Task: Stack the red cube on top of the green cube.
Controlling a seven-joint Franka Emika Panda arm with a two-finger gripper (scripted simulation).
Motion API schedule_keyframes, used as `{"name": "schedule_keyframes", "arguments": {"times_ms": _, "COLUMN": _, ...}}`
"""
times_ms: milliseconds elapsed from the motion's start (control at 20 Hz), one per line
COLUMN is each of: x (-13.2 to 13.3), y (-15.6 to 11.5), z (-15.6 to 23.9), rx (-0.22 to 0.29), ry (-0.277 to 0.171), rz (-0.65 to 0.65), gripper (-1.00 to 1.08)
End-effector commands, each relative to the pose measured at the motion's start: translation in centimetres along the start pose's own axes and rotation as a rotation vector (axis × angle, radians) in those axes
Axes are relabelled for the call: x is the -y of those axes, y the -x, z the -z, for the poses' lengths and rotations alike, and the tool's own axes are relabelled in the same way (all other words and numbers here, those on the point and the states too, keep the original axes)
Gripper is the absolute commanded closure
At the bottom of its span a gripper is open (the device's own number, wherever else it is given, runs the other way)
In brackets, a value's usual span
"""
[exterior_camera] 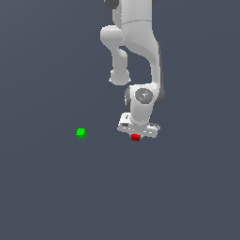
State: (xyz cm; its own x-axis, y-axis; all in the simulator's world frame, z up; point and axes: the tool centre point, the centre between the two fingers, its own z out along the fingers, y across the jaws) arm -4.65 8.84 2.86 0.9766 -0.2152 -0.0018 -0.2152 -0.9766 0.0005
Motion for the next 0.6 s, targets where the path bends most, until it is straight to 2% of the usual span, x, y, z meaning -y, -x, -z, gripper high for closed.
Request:
{"name": "schedule_keyframes", "arguments": {"times_ms": 0, "x": 0.0, "y": 0.0, "z": 0.9, "rx": -0.001, "ry": -0.001, "rz": 0.000, "gripper": 1.08}}
{"name": "schedule_keyframes", "arguments": {"times_ms": 550, "x": -0.1, "y": 0.0, "z": 7.6, "rx": -0.002, "ry": -0.001, "rz": -0.001, "gripper": 1.08}}
